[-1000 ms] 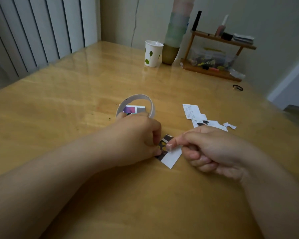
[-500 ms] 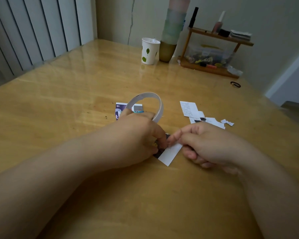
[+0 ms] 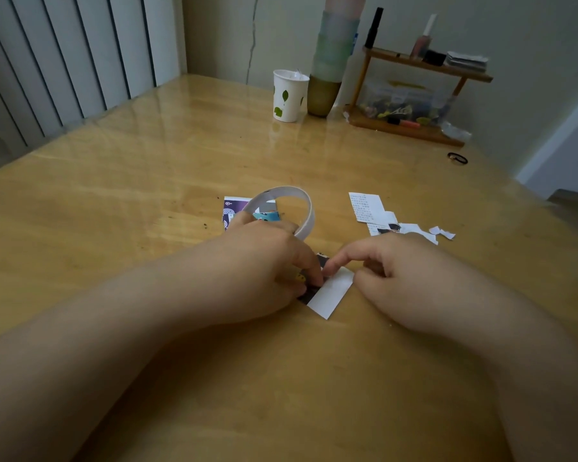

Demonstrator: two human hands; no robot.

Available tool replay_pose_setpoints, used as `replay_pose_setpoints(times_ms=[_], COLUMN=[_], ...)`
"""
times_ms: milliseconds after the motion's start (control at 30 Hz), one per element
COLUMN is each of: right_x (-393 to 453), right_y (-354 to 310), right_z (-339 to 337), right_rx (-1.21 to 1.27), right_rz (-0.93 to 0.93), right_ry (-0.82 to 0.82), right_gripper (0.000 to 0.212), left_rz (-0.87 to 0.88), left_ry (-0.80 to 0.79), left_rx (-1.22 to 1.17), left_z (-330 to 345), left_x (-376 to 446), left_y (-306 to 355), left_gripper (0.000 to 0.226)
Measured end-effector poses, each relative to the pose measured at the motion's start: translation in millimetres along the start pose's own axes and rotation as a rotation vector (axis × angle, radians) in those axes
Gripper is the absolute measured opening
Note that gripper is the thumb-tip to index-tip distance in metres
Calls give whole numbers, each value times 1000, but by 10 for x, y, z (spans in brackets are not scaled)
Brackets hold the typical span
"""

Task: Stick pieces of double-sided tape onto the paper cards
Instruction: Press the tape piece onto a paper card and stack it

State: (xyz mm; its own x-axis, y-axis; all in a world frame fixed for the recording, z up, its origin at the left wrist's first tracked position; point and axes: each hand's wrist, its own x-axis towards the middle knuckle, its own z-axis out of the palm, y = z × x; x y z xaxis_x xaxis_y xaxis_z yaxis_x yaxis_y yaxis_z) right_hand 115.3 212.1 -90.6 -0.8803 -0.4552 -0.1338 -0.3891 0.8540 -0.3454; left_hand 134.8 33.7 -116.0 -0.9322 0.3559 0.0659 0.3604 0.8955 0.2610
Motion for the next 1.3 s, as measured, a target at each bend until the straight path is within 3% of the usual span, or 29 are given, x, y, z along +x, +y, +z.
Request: replay_pose_setpoints(times_ms=[200,400,700,933,1033,1200,1300], right_x=[-37,-56,5,11,40,109,126], right_y=[-10,20,40,121,243,653,778], right_z=[-30,-108,-58,-101,-173,-316,-301], right_rx=[-168,41,-29,7,1,106,88], right_rz=[-3,-49,-25,44,111,277,374], right_ry=[47,69,3,-41,57,415,370], right_gripper=[46,39,40,39,30,17,23], left_rz=[16,22,22,20,15,4,-10], left_ry=[17,11,12,30,37,29,27], left_rx=[-9,7,18,-28,-52,-97,-147], left_z=[-1,4,-29,-42,-43,-30,-33], left_x=[-4,-2,-11,-20,-26,-26,-36], left_y=[-10,-11,3,-42,-39,-62,-76], left_gripper=[26,27,29,16,17,22,23])
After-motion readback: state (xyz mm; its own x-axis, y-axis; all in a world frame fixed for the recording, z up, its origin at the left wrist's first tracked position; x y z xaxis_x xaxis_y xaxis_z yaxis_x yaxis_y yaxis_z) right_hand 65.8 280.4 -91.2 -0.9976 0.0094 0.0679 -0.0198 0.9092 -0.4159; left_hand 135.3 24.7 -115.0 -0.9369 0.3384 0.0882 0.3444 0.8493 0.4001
